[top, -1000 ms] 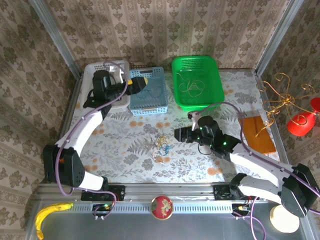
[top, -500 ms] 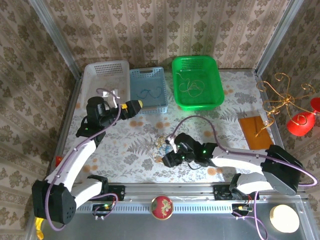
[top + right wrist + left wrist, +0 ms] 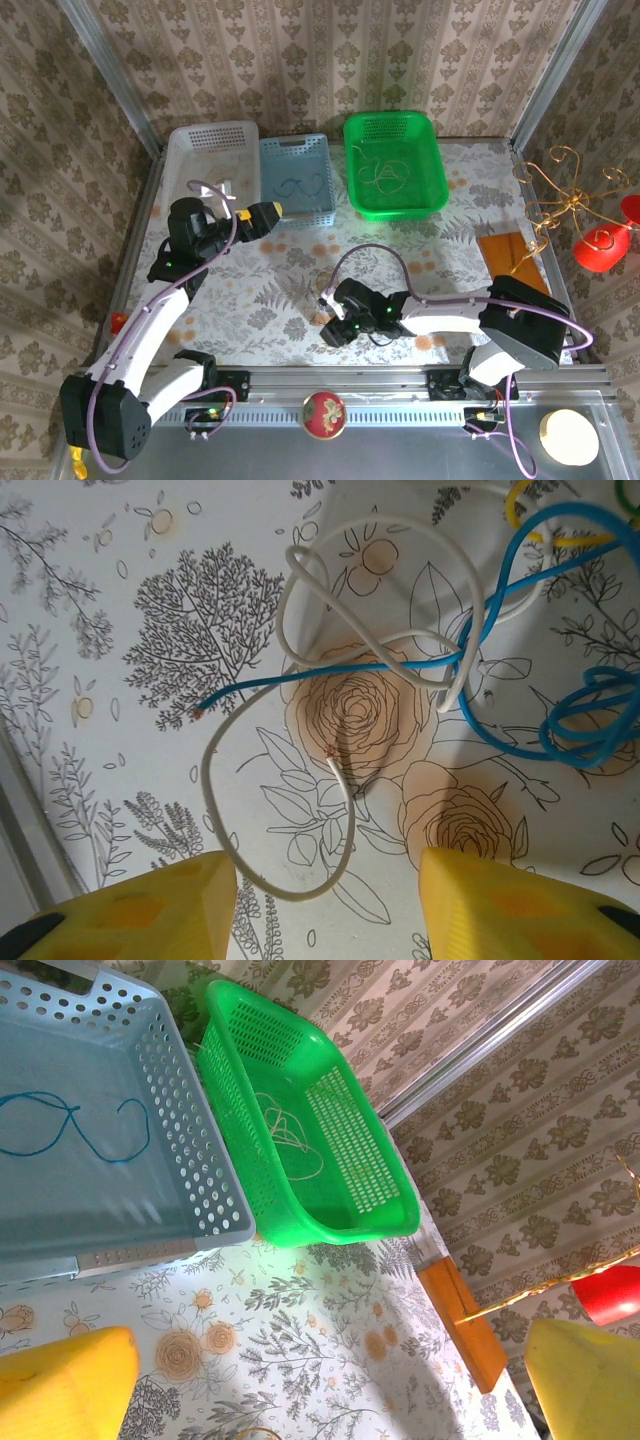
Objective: Untangle the cables
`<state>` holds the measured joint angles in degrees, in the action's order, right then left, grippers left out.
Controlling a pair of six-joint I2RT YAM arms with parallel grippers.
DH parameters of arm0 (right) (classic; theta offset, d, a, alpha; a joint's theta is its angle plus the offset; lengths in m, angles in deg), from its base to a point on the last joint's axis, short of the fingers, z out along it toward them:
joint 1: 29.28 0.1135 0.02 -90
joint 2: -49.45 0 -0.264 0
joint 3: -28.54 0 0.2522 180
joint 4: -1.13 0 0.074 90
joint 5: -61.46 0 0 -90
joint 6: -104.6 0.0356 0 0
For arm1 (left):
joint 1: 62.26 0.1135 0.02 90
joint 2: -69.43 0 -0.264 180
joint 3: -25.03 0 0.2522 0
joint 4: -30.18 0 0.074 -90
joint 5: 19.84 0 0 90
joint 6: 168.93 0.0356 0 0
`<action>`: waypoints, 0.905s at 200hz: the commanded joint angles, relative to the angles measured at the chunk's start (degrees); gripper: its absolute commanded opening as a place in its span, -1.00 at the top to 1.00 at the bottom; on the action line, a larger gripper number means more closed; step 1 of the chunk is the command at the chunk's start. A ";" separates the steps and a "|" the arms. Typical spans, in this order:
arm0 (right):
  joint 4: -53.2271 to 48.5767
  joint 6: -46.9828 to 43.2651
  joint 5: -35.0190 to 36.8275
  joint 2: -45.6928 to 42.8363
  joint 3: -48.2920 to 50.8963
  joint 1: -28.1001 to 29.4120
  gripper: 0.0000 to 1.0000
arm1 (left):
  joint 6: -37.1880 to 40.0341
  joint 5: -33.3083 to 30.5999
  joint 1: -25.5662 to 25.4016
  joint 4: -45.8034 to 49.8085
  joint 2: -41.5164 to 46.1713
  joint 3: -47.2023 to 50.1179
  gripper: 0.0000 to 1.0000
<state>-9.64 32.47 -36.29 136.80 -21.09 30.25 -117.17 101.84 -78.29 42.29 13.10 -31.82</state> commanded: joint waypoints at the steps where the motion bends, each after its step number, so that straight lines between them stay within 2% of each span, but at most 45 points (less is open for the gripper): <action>1: 1.99 -1.32 1.68 1.54 -1.98 0.41 -0.02 | -1.11 0.42 0.48 0.85 1.53 0.03 -1.00; 49: 2.64 -1.57 3.50 3.35 -3.63 0.38 0.11 | -1.19 0.92 0.51 0.72 1.93 0.18 -1.00; 65: 2.41 -1.77 3.45 3.53 -4.06 0.33 0.38 | -1.22 1.01 0.53 0.70 2.17 0.24 -1.00; 82: 0.81 -2.30 3.09 2.50 -4.53 0.33 0.80 | -1.22 1.01 0.51 0.80 2.29 0.29 -1.00; 93: -0.88 -2.91 3.04 0.86 -4.92 0.33 1.00 | -1.10 1.09 0.56 0.79 2.54 0.38 -1.00; 132: -8.87 -4.85 1.21 -8.79 -8.01 -1.91 1.00 | 0.42 1.19 0.49 1.54 2.85 0.70 -1.00; 181: -12.29 -3.19 -6.80 -18.50 -11.96 -10.76 1.00 | 1.24 3.75 0.48 -1.11 1.90 2.85 -1.00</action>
<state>-18.37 28.82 -38.13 121.72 -31.00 23.10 -117.61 102.93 -78.25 42.73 14.91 -30.59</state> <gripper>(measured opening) 0.068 0.999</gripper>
